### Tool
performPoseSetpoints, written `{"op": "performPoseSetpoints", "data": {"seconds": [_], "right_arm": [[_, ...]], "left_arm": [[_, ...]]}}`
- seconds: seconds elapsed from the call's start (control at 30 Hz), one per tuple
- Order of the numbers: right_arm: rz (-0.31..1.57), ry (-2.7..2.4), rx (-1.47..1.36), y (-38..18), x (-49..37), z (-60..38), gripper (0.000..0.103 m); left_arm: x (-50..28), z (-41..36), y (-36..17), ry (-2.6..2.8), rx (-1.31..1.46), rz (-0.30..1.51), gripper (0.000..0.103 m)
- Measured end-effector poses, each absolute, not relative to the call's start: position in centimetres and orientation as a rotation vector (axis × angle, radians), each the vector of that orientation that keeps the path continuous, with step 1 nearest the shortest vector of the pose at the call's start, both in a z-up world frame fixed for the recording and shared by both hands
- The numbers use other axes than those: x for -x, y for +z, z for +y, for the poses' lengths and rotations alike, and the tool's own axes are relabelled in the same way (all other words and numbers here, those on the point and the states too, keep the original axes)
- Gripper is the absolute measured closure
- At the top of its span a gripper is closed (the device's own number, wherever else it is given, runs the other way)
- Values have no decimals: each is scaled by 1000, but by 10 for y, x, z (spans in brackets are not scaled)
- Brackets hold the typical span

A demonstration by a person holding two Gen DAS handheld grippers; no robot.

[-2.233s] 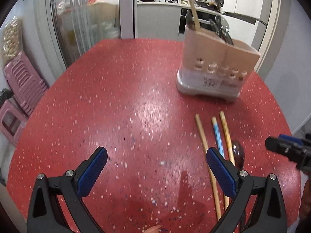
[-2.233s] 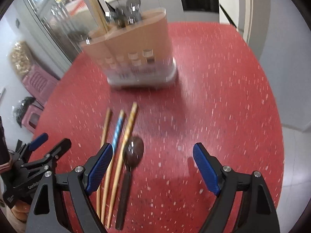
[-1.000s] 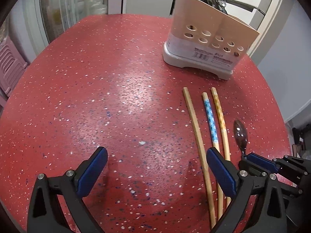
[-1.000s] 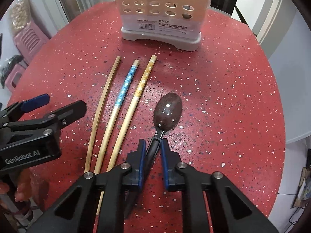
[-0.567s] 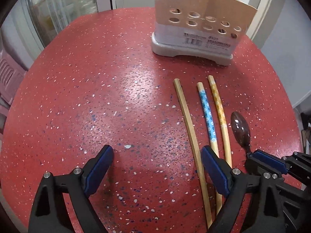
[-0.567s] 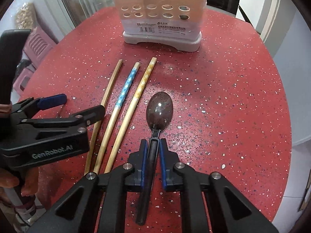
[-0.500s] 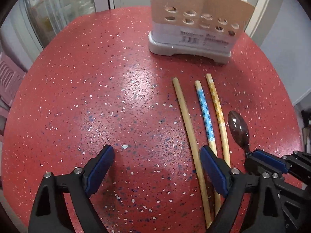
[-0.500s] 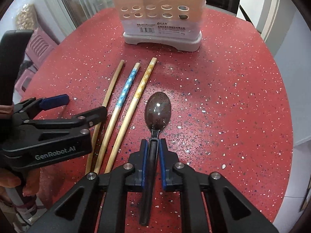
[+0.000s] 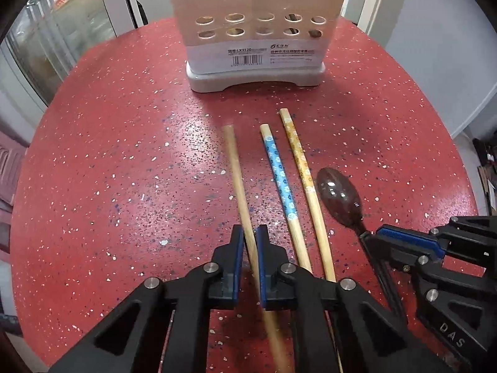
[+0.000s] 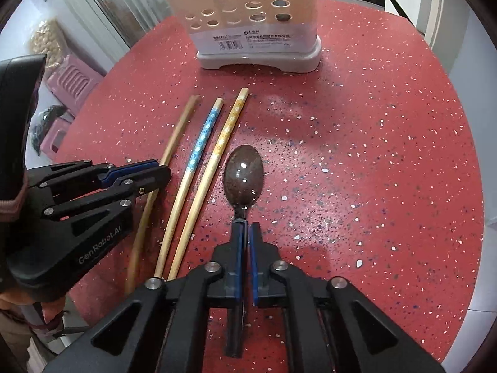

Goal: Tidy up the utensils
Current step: 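Grasp the last dark spoon with the right tool while the left tool grasps a wooden chopstick, then lift the spoon and chopstick and carry them over the holder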

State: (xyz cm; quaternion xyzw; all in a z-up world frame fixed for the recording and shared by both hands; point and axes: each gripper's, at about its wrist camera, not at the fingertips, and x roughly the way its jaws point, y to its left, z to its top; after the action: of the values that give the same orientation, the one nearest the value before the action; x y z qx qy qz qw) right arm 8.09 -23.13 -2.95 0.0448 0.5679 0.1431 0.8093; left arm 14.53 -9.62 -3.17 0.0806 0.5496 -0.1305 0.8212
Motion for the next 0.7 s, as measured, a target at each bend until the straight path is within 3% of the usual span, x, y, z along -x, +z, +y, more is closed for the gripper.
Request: {"op": "performPoseSetpoints", "data": {"seconds": [0.07, 0.2, 0.33, 0.4, 0.43, 0.7], "right_arm": [[1214, 309, -79, -28, -82, -227, 77], [1219, 301, -43, -28, -81, -214, 74], [1232, 258, 55, -29, -82, -195, 75], [1221, 220, 146, -29, -81, -186, 89], [1211, 219, 163, -29, -81, -184, 91], [1172, 300, -86, -18, -76, -225, 91]], "left_arm": [[-145, -95, -31, -278, -157, 1166, 70], [-130, -76, -31, -278, -133, 1156, 71], [-124, -65, -32, -285, -115, 1141, 71], [-120, -63, -32, -289, -112, 1130, 71], [-117, -61, -32, -295, -102, 1125, 72], [-106, -34, -18, -307, 11, 1057, 72]]}}
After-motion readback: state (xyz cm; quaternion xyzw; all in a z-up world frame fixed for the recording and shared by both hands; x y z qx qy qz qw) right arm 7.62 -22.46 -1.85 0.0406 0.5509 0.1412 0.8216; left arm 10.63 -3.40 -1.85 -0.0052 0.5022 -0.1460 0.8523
